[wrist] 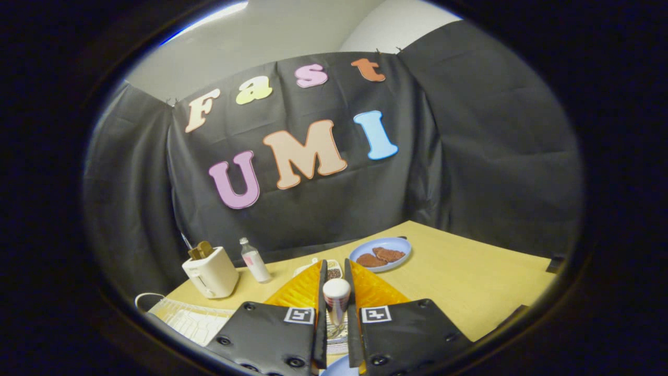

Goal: Take the plate from the dish rack, then take the spoon from the basket and place it into the plate.

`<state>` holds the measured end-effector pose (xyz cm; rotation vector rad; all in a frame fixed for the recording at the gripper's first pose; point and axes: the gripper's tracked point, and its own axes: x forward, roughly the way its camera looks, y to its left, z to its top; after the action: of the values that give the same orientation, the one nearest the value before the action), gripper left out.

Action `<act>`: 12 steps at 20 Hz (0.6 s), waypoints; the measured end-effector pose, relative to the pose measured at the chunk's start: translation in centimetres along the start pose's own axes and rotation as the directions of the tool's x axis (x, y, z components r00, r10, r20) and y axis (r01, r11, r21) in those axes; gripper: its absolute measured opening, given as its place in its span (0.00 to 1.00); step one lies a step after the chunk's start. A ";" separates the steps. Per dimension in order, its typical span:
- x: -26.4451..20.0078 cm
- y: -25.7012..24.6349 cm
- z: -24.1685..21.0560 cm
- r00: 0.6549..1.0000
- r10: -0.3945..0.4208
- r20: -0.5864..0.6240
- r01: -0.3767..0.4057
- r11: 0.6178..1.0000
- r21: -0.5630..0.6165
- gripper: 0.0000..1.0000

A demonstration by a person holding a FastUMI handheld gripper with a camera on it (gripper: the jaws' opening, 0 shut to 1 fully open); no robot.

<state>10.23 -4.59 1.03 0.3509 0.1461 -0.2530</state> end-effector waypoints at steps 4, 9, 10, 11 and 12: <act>-1.4 -0.8 1.5 0.999 -0.031 0.008 0.031 0.999 -0.018 0.18; -2.9 -1.6 2.7 0.997 -0.066 0.027 0.066 0.998 -0.006 0.18; -3.1 -1.9 2.8 0.997 -0.070 0.029 0.070 0.998 -0.002 0.18; -3.3 -2.1 2.9 0.997 -0.073 0.033 0.073 0.997 -0.003 0.18; -3.6 -2.3 3.1 0.996 -0.079 0.041 0.079 0.997 -0.010 0.18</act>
<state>6.46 -7.01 3.86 0.3287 0.1219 -0.3370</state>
